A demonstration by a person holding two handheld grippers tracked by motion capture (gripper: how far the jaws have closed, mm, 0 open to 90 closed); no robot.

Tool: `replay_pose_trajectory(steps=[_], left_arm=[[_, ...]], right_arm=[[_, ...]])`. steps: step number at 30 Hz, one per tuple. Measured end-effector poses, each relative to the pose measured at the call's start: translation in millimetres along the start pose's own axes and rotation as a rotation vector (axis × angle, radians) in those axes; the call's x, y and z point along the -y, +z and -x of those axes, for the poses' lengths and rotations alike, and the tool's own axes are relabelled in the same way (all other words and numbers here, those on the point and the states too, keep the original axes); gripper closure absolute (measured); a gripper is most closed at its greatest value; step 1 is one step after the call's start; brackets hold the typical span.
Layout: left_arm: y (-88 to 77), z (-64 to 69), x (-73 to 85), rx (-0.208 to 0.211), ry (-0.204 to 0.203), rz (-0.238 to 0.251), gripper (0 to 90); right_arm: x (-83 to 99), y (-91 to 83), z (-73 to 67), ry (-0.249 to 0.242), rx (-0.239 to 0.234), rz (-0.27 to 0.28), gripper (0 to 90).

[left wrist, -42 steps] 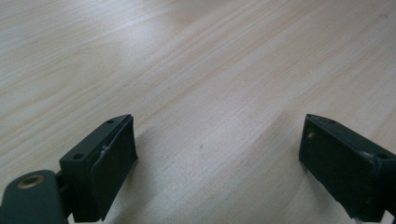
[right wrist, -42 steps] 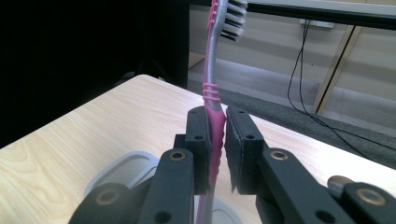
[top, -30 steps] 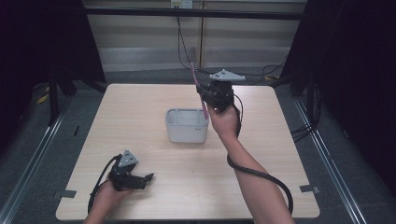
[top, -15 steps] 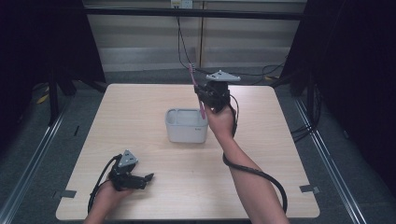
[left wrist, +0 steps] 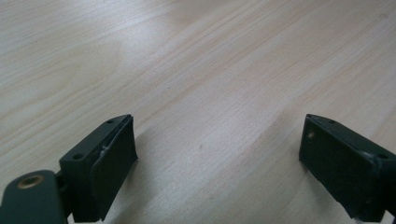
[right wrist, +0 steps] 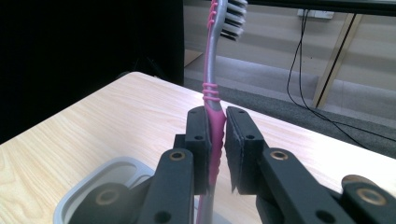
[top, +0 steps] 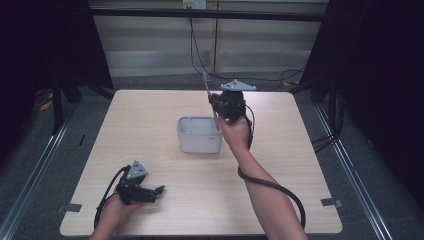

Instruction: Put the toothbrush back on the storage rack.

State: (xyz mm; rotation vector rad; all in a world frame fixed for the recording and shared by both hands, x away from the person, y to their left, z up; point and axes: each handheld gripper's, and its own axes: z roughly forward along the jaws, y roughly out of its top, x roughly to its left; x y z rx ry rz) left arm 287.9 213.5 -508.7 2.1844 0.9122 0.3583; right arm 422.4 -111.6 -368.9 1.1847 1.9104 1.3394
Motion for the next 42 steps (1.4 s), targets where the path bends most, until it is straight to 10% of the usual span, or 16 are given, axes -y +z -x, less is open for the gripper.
replay_pose_trajectory(steps=[42], left_arm=[[-0.6,-0.4,0.1,-0.005,0.013,-0.006,10.5]], right_arm=[[22.3,-9.9,1.1,-0.014,-0.004,0.005,79.6]])
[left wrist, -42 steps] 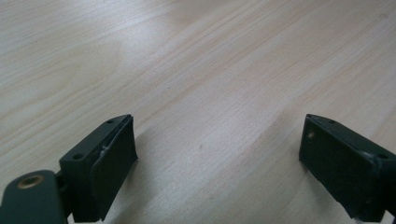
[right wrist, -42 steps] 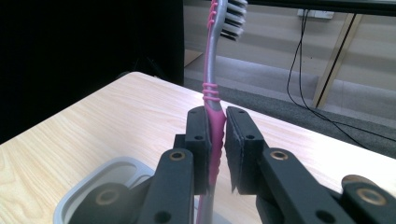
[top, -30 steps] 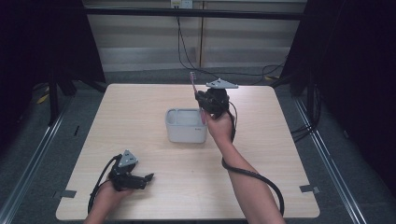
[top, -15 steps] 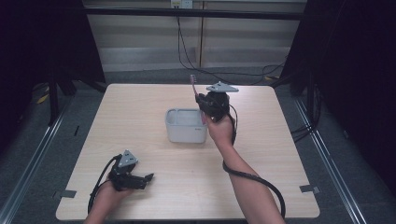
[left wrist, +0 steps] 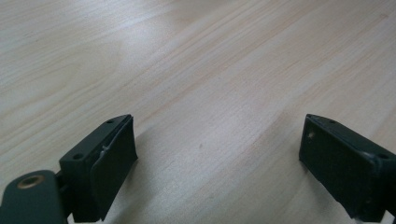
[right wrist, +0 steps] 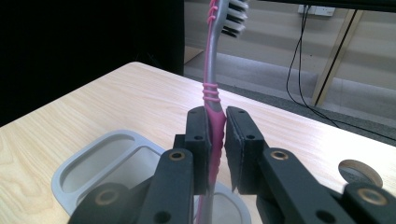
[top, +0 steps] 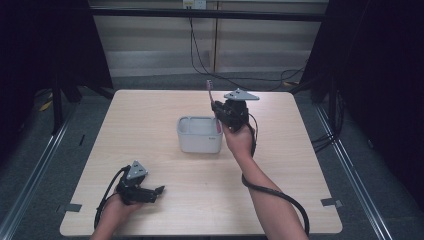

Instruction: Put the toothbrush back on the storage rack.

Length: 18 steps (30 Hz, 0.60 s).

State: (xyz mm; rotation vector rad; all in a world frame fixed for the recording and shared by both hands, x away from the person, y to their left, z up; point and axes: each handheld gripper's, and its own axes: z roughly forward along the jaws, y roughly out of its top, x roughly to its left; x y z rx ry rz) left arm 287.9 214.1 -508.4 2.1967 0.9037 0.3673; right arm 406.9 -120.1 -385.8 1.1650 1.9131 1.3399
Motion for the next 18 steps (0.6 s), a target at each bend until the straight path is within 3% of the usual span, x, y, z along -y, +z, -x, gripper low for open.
replay_pose_trajectory(steps=[18], left_arm=[[-0.6,0.8,0.4,-0.004,-0.008,-0.002,10.5]], right_arm=[[14.3,-10.4,0.2,0.003,-0.003,-0.01,79.6]])
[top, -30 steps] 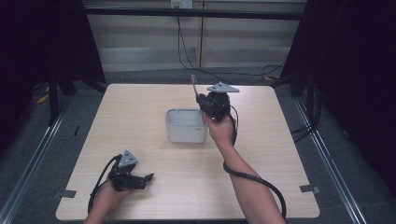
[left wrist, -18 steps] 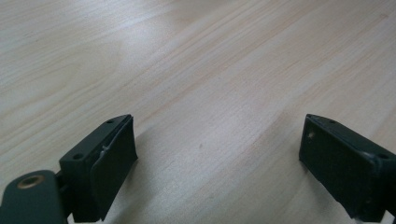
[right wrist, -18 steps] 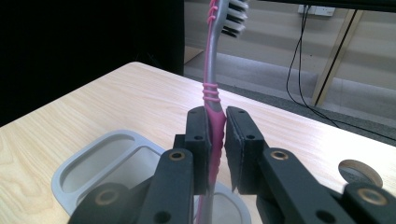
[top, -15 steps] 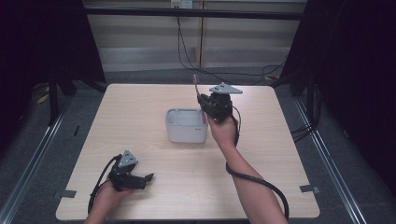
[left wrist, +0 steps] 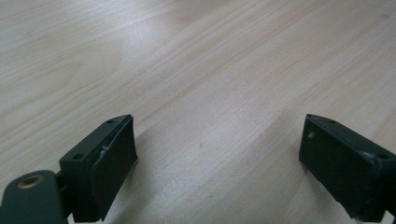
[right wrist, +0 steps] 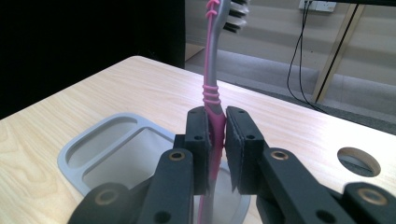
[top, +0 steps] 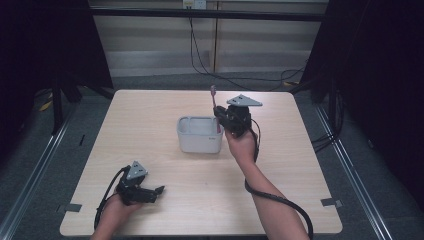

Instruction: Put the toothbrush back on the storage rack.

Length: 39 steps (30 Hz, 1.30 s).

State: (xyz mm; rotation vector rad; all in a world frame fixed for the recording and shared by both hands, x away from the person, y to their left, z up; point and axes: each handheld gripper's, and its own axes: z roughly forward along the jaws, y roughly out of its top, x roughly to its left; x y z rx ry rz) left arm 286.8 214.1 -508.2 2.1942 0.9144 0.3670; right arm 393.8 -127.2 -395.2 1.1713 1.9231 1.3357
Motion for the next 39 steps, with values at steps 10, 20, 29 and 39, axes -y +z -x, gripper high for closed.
replay_pose_trajectory(steps=[10,20,29,39], left_arm=[[-0.9,1.0,1.4,-0.004,-0.007,0.003,10.5],[-2.1,1.3,2.2,-0.007,-0.008,0.001,10.5],[-2.1,1.5,2.2,-0.006,-0.011,0.002,10.5],[-1.9,1.6,2.3,-0.008,-0.011,0.003,10.5]], right_arm=[[5.0,-5.1,-1.6,0.0,-0.011,-0.009,79.7],[7.5,-6.6,-4.3,-0.002,-0.023,-0.016,79.7],[11.2,-7.8,-4.4,0.0,-0.024,-0.027,79.7],[17.8,-8.2,-2.7,0.016,-0.024,-0.036,79.5]])
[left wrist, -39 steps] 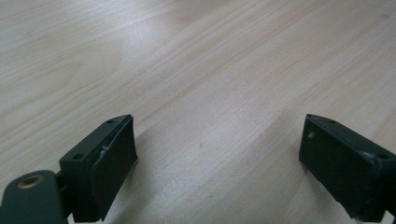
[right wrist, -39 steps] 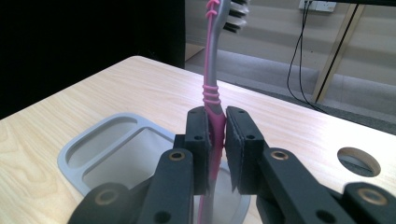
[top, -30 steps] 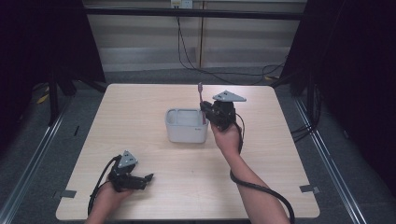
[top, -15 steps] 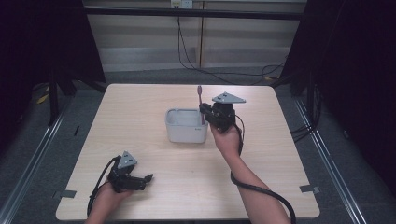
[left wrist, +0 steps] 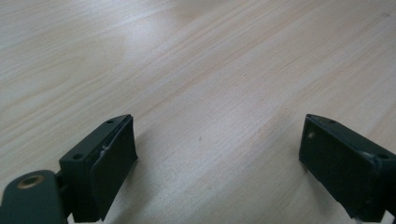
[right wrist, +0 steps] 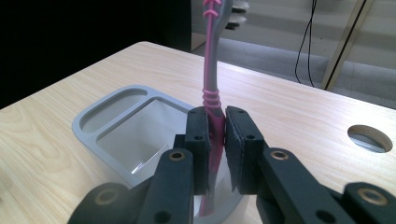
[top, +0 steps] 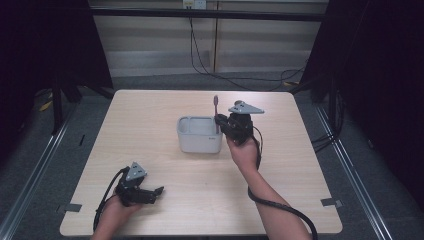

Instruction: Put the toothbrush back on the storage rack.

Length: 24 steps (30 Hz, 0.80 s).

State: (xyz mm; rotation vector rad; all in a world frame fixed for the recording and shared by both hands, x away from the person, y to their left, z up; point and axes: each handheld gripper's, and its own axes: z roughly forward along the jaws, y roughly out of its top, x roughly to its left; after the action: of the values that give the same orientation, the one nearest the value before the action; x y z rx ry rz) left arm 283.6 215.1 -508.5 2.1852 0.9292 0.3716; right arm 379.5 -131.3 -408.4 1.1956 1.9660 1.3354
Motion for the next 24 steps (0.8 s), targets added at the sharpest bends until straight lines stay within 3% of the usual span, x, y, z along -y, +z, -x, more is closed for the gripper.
replay_pose_trajectory(steps=[18,24], left_arm=[[-0.1,-0.1,-0.1,0.002,0.001,-0.002,10.5],[-0.2,-0.1,-0.1,0.002,0.001,-0.002,10.5]], right_arm=[[7.8,-0.1,-0.1,0.002,-0.015,-0.025,81.6],[7.8,-2.5,3.0,0.014,-0.011,-0.018,75.5]])
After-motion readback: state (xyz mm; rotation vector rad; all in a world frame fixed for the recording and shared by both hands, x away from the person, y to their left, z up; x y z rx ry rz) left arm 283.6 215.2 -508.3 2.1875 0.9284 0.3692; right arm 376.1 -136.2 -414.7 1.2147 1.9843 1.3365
